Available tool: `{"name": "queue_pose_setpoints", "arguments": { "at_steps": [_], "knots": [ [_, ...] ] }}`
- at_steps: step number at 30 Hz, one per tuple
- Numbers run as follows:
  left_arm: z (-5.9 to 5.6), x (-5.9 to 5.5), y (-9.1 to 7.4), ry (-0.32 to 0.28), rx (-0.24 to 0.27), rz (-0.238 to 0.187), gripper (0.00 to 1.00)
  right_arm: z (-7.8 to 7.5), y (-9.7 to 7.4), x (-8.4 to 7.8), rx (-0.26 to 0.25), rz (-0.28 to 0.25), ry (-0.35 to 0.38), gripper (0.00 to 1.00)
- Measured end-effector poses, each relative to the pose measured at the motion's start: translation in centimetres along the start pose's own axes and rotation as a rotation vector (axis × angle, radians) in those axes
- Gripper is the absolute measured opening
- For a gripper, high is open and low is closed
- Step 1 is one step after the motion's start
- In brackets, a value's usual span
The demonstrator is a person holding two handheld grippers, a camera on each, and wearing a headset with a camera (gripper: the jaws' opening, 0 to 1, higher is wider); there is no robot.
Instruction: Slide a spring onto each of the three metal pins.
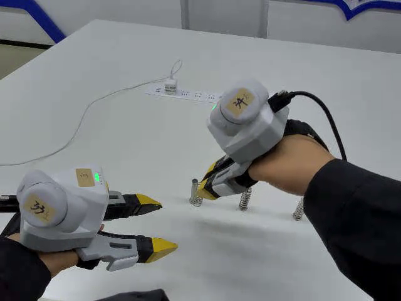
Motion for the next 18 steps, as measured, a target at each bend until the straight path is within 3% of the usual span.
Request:
{"name": "queue_pose_setpoints", "arguments": {
  "at_steps": [8,18],
  "knots": [
    [0.0,0.0,0.0,0.003,0.0,0.001,0.44,-1.9,-0.5,1.4,-0.041,-0.001,-0.032,0.12],
    [0.0,0.1,0.0,0.002,0.002,0.0,0.44,-2.7,1.3,1.5,-0.032,0.03,-0.037,0.12]
  ]
}}
Point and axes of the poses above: the centre of the closed fingertips' face, and the gripper's own axes: y roughly forward along the fingers, z roughly to its left, x roughly out of its top, the point moved 1 cm from there along -y, roughly backward along the fingers, and after that the axes turned 3 degrees about -x, right-handed, at the moved point
